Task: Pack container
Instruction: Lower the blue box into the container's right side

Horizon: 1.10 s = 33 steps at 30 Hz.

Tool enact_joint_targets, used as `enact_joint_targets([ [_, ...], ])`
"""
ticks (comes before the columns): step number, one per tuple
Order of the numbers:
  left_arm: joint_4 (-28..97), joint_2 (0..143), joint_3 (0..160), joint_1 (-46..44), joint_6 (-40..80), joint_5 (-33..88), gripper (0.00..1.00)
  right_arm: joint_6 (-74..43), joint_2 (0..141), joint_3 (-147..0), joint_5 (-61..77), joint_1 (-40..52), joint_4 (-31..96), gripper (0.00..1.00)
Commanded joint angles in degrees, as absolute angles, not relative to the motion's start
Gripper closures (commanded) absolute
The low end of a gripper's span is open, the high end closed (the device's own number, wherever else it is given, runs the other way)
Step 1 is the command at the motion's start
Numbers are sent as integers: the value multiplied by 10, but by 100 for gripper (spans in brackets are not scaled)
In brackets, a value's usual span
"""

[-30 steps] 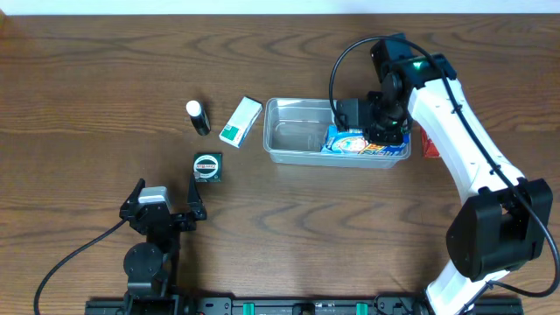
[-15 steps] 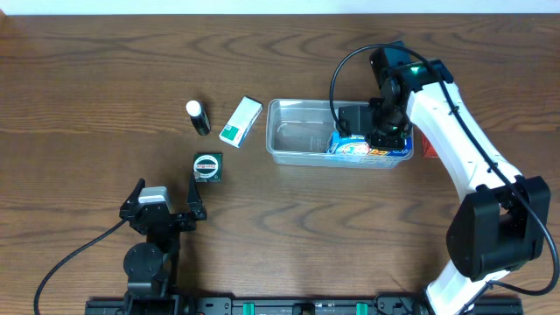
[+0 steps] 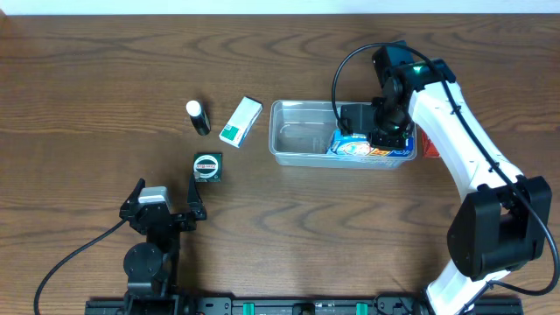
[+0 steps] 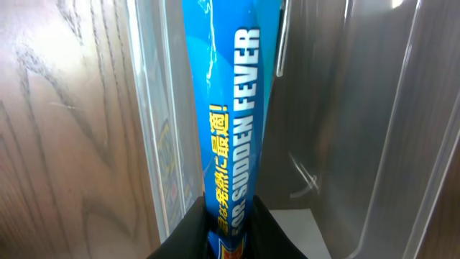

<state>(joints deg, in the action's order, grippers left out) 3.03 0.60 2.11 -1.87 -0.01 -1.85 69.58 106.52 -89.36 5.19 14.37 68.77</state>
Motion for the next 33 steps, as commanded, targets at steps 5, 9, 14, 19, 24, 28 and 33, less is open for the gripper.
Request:
enact_joint_targets([
  [5,40,3,3,-15,-4,-21,2,675,1061,-888,82,139,691,78],
  [9,40,3,3,-15,-4,-21,2,674,1061,-888,81,139,692,78],
  [14,40,3,3,-15,-4,-21,2,674,1061,-888,56,139,689,83],
  [19,40,3,3,-15,-4,-21,2,674,1061,-888,56,140,689,86],
  [24,40,3,3,-15,-4,-21,2,674,1061,-888,56,140,687,86],
  [28,40,3,3,-15,-4,-21,2,673,1061,-888,65,140,687,75],
  [33,40,3,3,-15,-4,-21,2,673,1061,-888,65,140,687,68],
])
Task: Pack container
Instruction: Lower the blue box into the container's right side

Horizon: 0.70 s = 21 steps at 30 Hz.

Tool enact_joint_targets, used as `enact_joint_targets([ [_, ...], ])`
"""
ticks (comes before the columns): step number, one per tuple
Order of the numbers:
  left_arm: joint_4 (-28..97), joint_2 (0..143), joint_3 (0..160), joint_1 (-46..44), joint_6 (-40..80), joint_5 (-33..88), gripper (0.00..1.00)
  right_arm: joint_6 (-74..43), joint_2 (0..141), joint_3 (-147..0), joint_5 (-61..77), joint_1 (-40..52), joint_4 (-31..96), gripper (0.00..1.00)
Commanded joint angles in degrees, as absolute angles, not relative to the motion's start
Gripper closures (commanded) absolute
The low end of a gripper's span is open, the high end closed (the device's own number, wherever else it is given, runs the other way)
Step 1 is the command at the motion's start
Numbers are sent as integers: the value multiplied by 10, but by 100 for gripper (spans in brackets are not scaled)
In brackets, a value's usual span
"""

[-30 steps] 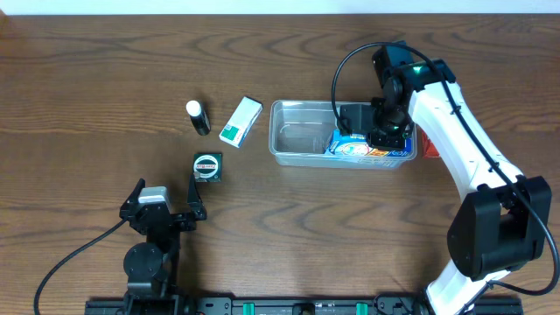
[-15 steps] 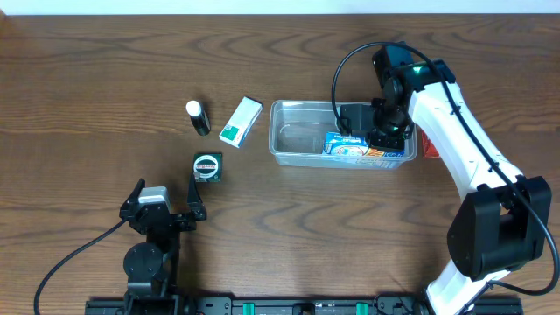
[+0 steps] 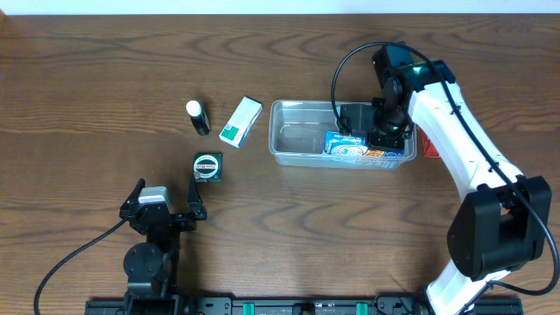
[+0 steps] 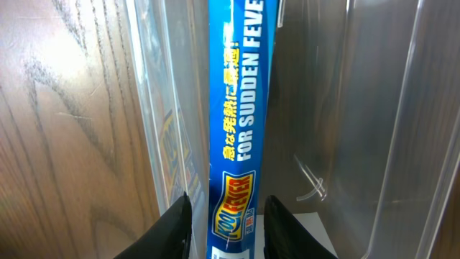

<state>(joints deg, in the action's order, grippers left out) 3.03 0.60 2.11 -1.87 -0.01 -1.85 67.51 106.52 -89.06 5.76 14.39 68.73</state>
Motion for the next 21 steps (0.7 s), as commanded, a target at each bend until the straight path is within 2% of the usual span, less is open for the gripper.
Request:
enact_joint_targets([
  [1,40,3,3,-15,-4,-21,2,673,1061,-888,65,141,687,69],
  [12,40,3,3,-15,-4,-21,2,643,1061,-885,110,142,684,74],
  [21,40,3,3,-15,-4,-21,2,643,1061,-847,110,142,663,73],
])
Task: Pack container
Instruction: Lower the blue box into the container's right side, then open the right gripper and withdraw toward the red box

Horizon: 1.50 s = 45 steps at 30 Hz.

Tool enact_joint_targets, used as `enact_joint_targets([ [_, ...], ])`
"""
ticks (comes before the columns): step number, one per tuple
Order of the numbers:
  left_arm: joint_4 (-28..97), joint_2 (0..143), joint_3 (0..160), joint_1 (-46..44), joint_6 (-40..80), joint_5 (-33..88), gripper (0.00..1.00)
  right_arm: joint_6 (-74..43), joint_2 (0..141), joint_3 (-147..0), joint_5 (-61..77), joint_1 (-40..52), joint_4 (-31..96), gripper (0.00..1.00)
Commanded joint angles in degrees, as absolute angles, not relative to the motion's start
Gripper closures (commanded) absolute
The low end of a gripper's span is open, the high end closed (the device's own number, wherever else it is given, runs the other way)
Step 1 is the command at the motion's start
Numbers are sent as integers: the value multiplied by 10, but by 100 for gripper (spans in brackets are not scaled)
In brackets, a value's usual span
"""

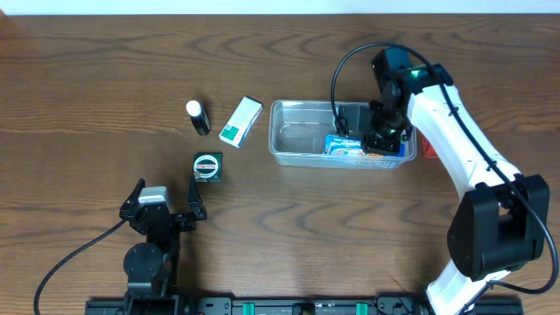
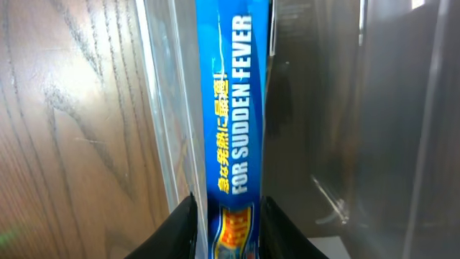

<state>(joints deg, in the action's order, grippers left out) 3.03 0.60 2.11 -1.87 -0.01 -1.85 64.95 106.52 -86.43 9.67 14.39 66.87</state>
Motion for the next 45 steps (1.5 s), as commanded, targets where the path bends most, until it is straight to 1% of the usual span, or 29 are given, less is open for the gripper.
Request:
enact_joint_targets([
  [1,40,3,3,-15,-4,-21,2,643,1061,-842,110,142,658,71],
  [8,40,3,3,-15,-4,-21,2,642,1061,-834,51,142,617,72],
  [17,40,3,3,-15,-4,-21,2,565,1061,-834,-59,142,515,67],
  [24,40,3,3,-15,-4,-21,2,546,1061,-834,-66,142,478,61],
  [28,40,3,3,-15,-4,-21,2,520,1061,-834,-66,142,471,61],
  [32,40,3,3,-15,-4,-21,2,465,1060,-834,-67,141,465,61],
  [36,40,3,3,-15,-4,-21,2,373,1052,-842,-67,131,445,59],
  [38,40,3,3,-15,-4,-21,2,322,1038,-848,-67,116,438,53],
  [40,40,3,3,-15,-4,-21,2,277,1020,-851,-67,95,432,42],
  [43,40,3,3,-15,-4,-21,2,235,988,-851,-67,58,433,35],
  [45,40,3,3,-15,-4,-21,2,205,966,-851,-66,25,442,27],
])
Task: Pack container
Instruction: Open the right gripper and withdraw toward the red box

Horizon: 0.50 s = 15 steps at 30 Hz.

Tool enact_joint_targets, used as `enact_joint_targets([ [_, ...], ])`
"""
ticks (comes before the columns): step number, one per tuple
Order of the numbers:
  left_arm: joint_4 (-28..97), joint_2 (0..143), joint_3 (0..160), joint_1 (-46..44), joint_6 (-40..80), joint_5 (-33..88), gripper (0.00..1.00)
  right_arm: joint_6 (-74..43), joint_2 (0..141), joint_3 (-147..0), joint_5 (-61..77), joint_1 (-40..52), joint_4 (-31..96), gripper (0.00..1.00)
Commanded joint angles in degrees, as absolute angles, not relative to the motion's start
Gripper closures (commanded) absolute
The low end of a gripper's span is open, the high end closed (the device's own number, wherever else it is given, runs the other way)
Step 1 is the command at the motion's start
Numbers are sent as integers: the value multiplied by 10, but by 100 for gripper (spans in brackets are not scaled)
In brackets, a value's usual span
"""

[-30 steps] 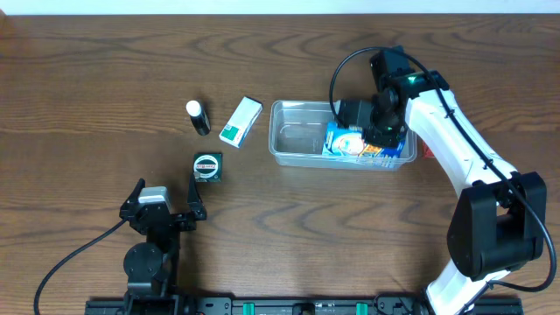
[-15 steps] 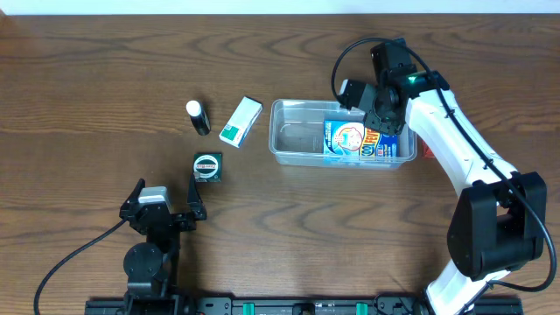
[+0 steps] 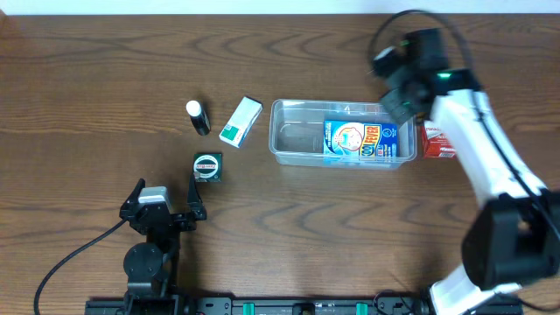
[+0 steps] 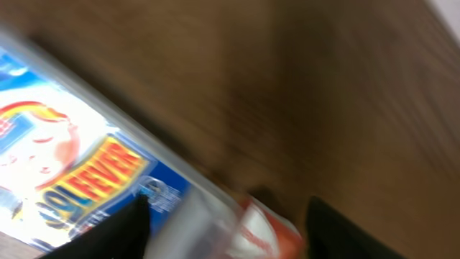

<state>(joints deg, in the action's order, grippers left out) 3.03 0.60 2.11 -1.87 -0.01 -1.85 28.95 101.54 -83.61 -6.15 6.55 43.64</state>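
The clear plastic container (image 3: 302,140) stands mid-table. A blue fever-patch box (image 3: 360,140) lies flat and face up in its right half; the same box (image 4: 72,165) shows blurred in the right wrist view. My right gripper (image 3: 398,87) is raised above the container's back right corner, blurred. Its jaws stand wide open with nothing between them, right gripper (image 4: 226,219) over the container's rim and a red-and-white box (image 4: 269,223). That red-and-white box (image 3: 435,140) lies just right of the container. My left gripper (image 3: 166,199) rests open at the front left.
Left of the container lie a green-and-white box (image 3: 241,121), a black tube with a white cap (image 3: 199,116) and a small black item with a round label (image 3: 207,166). The table's far edge runs along the top of the overhead view.
My right gripper was down in the container with its fingers on either side of the blue box standing on edge. Now it is lifted out to the back right, and the box lies flat.
First my right gripper was shut on the blue box, on edge in the container's right end. Then its fingers stood apart beside the box, which stayed on edge. Now the box lies face up and the gripper is clear. The left arm never moved.
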Motion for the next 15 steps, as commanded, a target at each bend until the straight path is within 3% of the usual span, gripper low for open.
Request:
enact_joint_targets([
  [1,40,3,3,-15,-4,-21,2,192,959,-851,-66,10,448,24],
  [10,40,3,3,-15,-4,-21,2,47,957,-849,-36,-152,545,22],
  [15,40,3,3,-15,-4,-21,2,48,981,-832,44,-182,547,25],
])
